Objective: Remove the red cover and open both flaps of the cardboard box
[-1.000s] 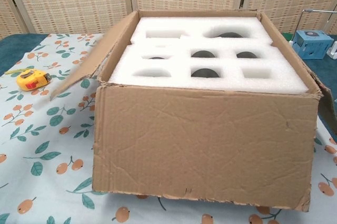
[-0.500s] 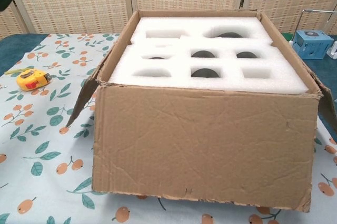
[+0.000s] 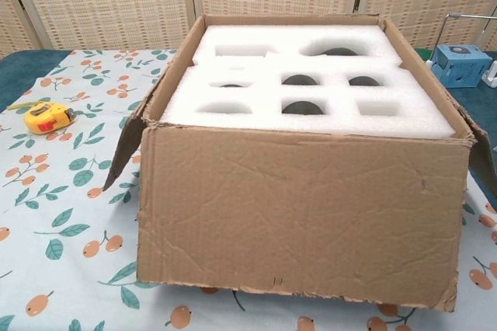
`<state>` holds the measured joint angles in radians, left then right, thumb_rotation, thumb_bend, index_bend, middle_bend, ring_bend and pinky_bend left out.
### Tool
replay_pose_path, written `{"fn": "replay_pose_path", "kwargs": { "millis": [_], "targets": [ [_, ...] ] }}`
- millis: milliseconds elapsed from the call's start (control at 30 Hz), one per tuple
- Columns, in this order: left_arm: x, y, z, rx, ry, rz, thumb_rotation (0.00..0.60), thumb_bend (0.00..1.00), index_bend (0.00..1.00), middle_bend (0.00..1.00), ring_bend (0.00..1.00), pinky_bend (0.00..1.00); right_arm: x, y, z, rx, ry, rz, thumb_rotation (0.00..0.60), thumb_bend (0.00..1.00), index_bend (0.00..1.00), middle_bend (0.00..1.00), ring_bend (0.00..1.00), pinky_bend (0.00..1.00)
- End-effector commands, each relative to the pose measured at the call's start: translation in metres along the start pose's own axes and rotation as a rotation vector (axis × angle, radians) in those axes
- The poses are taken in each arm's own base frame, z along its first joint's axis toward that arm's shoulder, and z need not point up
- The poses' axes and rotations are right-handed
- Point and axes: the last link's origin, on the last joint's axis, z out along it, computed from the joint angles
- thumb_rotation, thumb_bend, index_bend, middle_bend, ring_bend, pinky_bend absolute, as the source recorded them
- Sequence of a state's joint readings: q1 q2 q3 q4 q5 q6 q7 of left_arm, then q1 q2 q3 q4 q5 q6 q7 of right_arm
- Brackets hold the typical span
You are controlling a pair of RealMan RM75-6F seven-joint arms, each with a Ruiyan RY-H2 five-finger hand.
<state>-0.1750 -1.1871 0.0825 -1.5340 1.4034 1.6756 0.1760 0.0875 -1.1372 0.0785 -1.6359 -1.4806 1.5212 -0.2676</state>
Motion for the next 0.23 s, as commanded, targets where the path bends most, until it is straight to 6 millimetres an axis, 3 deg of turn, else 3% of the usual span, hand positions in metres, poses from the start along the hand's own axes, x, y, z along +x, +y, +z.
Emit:
{"fn": "replay_pose_path", "kwargs": {
  "millis": [33,233],
  "targets": [
    [-0.0033,-0.0018,-0.0034,-0.023,0.004,-0.002,0.6,0.58,0.02,0.0,0.0,0.0,-0.0031,-0.0057,-0.0032,0.027,-0.016,0.011,0.47,0.5,0.1,0.0,0.0,0.0],
    [-0.0023,0.0038,-0.0081,-0.043,0.022,0.004,0.6,0.58,0.02,0.0,0.0,0.0,-0.0009,-0.0063,-0.0096,0.048,-0.018,0.028,0.469,0.5,0.1,0.0,0.0,0.0]
  ]
}}
